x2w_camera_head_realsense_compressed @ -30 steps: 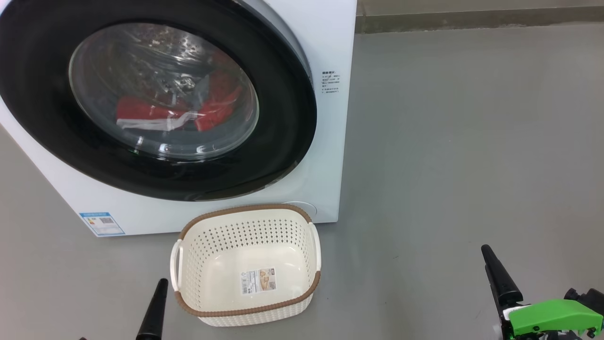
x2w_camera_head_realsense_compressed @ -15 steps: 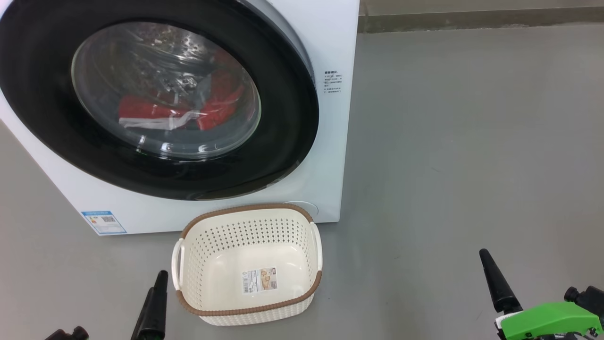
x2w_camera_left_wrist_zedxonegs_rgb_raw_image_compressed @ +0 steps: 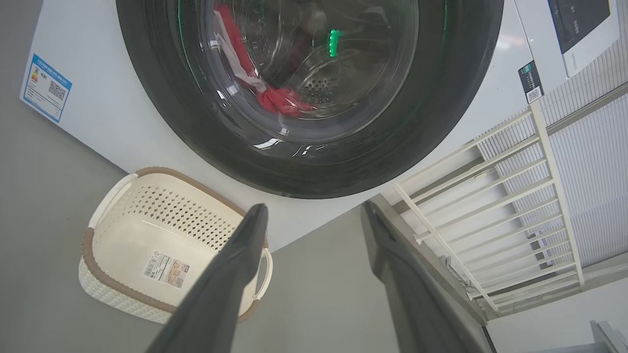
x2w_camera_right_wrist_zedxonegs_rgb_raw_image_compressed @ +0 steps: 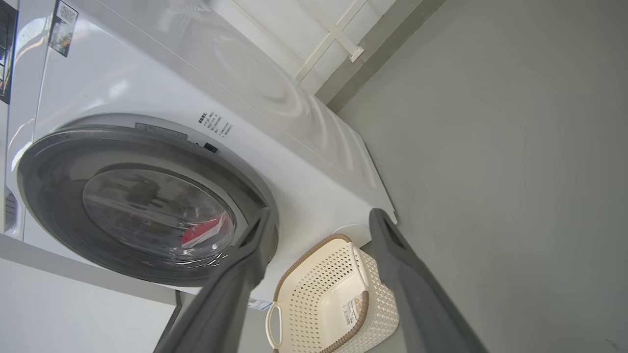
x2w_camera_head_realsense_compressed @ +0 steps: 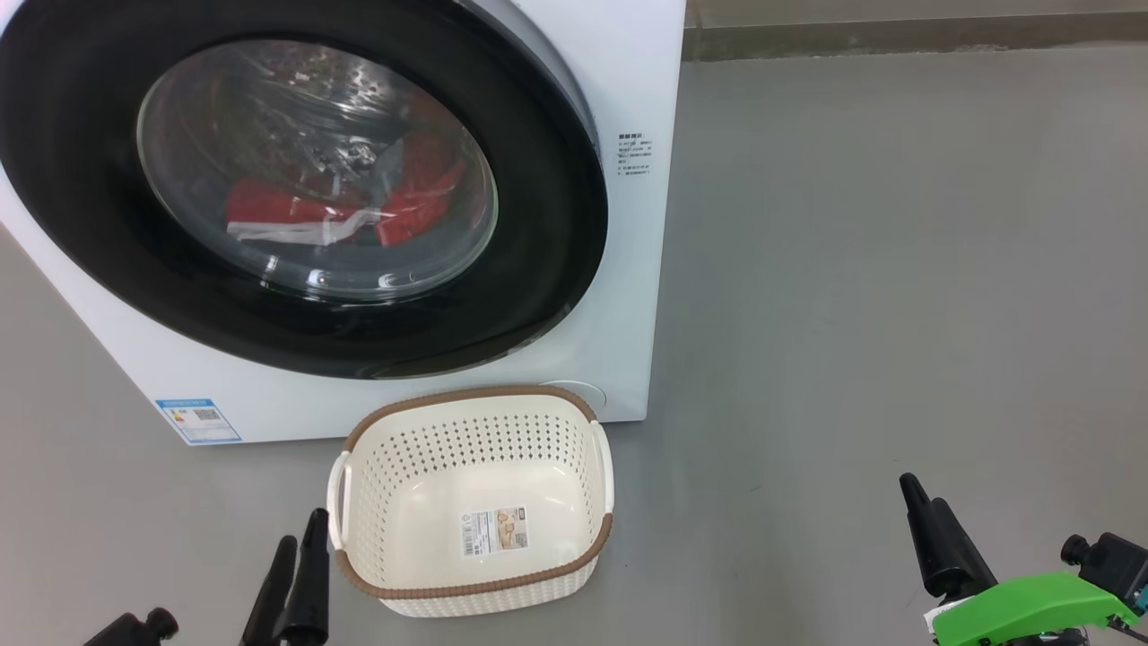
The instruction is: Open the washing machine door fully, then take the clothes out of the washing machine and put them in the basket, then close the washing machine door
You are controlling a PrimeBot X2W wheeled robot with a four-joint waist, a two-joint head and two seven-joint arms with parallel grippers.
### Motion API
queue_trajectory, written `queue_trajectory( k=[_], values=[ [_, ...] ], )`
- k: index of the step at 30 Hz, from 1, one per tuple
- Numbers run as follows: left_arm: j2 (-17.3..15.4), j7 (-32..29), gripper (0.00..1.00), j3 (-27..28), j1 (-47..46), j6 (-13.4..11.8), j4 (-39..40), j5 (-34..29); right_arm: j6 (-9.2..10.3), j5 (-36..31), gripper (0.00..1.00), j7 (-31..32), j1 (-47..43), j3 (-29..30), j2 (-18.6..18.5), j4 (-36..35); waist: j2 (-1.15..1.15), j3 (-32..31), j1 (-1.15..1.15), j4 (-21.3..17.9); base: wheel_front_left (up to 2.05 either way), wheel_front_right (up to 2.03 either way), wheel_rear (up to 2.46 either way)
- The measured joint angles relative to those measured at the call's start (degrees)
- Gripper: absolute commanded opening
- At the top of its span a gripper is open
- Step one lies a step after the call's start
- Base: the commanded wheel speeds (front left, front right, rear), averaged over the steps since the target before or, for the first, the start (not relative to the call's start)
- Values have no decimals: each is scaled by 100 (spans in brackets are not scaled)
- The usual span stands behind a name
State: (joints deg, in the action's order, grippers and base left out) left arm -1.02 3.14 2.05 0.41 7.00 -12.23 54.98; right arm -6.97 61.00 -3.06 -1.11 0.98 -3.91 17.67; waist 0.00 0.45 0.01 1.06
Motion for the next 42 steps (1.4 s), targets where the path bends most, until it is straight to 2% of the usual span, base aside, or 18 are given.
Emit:
queue_trajectory(
  k=[23, 42],
  values=[
    [-23, 360, 100, -186, 99, -245, 279, -1834, -5, -1249, 100, -359, -3, -182, -157, -51, 0, 55, 0, -33, 0, 0, 0],
    [-46, 682, 100, -232, 205, -305, 466, -3106, -7, -2247, 100, -678, -34, -213, -263, -119, 0, 106, 0, -51, 0, 0, 0]
  ],
)
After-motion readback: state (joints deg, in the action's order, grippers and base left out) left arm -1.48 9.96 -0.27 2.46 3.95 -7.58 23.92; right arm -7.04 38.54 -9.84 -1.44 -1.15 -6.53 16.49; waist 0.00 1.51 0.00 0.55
